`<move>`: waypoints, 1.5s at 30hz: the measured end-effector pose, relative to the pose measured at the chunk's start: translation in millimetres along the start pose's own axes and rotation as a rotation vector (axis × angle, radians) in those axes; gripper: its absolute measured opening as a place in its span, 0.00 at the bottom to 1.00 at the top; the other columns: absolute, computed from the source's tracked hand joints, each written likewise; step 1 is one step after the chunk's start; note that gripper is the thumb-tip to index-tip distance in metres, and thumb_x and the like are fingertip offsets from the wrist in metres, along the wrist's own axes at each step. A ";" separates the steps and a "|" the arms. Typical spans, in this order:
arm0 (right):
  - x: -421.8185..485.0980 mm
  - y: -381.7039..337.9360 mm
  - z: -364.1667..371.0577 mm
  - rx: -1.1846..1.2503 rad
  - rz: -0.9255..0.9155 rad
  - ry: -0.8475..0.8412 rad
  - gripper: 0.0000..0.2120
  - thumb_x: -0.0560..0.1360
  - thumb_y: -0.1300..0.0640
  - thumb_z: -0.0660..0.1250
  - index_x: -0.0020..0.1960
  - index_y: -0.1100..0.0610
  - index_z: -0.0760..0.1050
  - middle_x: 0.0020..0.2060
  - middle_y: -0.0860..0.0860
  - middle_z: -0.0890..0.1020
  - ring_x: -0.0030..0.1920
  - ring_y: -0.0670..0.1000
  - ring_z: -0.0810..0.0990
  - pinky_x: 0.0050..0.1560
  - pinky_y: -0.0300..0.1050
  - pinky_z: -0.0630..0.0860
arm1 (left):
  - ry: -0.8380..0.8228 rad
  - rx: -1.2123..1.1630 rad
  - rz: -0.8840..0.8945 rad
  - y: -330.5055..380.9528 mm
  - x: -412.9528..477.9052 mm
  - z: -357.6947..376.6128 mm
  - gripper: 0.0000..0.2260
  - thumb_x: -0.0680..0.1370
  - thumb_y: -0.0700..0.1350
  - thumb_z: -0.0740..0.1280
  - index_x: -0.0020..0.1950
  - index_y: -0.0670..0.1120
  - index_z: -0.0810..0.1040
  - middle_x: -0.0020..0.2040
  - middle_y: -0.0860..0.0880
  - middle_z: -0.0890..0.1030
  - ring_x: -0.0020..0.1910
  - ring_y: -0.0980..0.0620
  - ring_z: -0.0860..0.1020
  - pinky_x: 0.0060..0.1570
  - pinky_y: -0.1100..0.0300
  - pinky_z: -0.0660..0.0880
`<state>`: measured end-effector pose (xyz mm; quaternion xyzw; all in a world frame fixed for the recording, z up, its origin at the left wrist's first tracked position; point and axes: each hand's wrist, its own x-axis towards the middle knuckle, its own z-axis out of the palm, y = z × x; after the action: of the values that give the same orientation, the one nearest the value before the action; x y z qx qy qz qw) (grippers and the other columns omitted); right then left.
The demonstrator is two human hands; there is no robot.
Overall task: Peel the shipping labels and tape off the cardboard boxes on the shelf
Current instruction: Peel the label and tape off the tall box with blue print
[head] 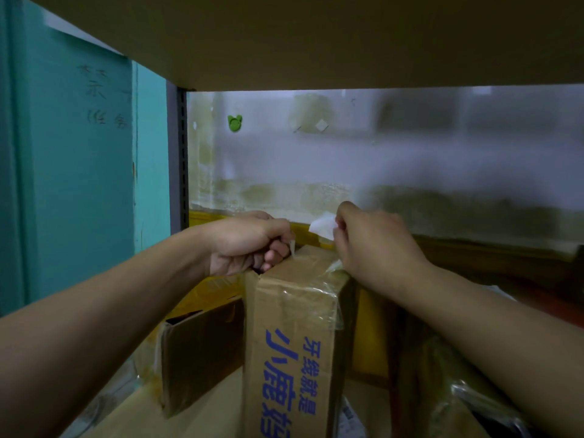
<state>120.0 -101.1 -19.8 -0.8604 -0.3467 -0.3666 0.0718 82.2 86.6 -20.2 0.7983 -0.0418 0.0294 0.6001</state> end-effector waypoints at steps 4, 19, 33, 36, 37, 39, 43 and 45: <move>1.0 1.1 0.0 -0.001 0.004 0.003 0.05 0.81 0.54 0.56 0.54 0.54 0.68 0.39 0.50 0.74 0.38 0.53 0.72 0.38 0.46 0.66 | 0.031 -0.396 0.063 8.6 2.8 -2.8 0.14 0.80 0.39 0.55 0.34 0.48 0.64 0.26 0.52 0.64 0.23 0.56 0.63 0.22 0.65 0.67; 23.6 12.7 -34.6 0.236 0.111 -0.178 0.04 0.78 0.55 0.65 0.46 0.55 0.75 0.38 0.49 0.80 0.42 0.50 0.82 0.36 0.39 0.72 | 0.142 0.165 0.383 10.8 -23.7 5.3 0.13 0.80 0.47 0.66 0.48 0.37 0.80 0.45 0.35 0.83 0.40 0.41 0.79 0.48 0.46 0.79; 12.4 0.7 -67.1 0.070 -0.303 0.254 0.10 0.74 0.49 0.62 0.47 0.52 0.80 0.42 0.48 0.80 0.40 0.51 0.79 0.38 0.54 0.78 | 0.166 -0.243 0.319 53.3 -32.3 31.1 0.12 0.76 0.51 0.70 0.40 0.42 0.79 0.36 0.46 0.79 0.33 0.51 0.80 0.33 0.57 0.77; 13.0 -2.0 -87.4 0.176 -0.265 0.086 0.09 0.75 0.47 0.68 0.52 0.48 0.81 0.43 0.43 0.82 0.41 0.42 0.80 0.44 0.50 0.80 | 0.167 -0.307 0.324 57.6 -36.9 33.4 0.06 0.78 0.41 0.65 0.49 0.39 0.79 0.37 0.44 0.79 0.33 0.51 0.81 0.32 0.59 0.78; 11.9 -1.9 -98.2 0.236 -0.220 0.015 0.09 0.75 0.46 0.69 0.55 0.46 0.80 0.43 0.41 0.82 0.42 0.40 0.80 0.46 0.44 0.80 | 0.175 -0.337 0.340 58.5 -39.2 33.3 0.05 0.78 0.39 0.64 0.50 0.38 0.78 0.38 0.43 0.80 0.33 0.51 0.81 0.32 0.60 0.79; 8.4 4.6 -125.5 0.363 -0.110 -0.062 0.10 0.75 0.46 0.67 0.55 0.43 0.78 0.41 0.40 0.82 0.40 0.39 0.81 0.45 0.37 0.79 | 0.164 -0.339 0.389 58.3 -44.4 33.0 0.04 0.79 0.37 0.63 0.47 0.39 0.76 0.39 0.42 0.81 0.34 0.51 0.80 0.33 0.60 0.79; -0.2 13.9 -162.4 0.236 0.065 -0.546 0.19 0.67 0.37 0.64 0.52 0.45 0.79 0.40 0.44 0.83 0.38 0.45 0.83 0.38 0.38 0.78 | 0.111 -0.076 0.467 45.8 -55.4 40.6 0.07 0.80 0.38 0.65 0.42 0.42 0.75 0.37 0.42 0.81 0.35 0.51 0.81 0.36 0.58 0.79; -3.6 5.3 -139.5 0.137 0.048 -0.935 0.25 0.65 0.36 0.67 0.58 0.47 0.79 0.43 0.46 0.85 0.42 0.49 0.85 0.43 0.41 0.81 | 0.147 0.108 0.512 33.3 -54.5 48.2 0.07 0.80 0.38 0.66 0.42 0.41 0.75 0.35 0.43 0.81 0.35 0.50 0.81 0.37 0.57 0.78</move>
<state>40.6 -159.6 79.0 -0.9342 -0.3452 0.0857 -0.0269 24.4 32.8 -7.0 0.7882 -0.1969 0.2402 0.5312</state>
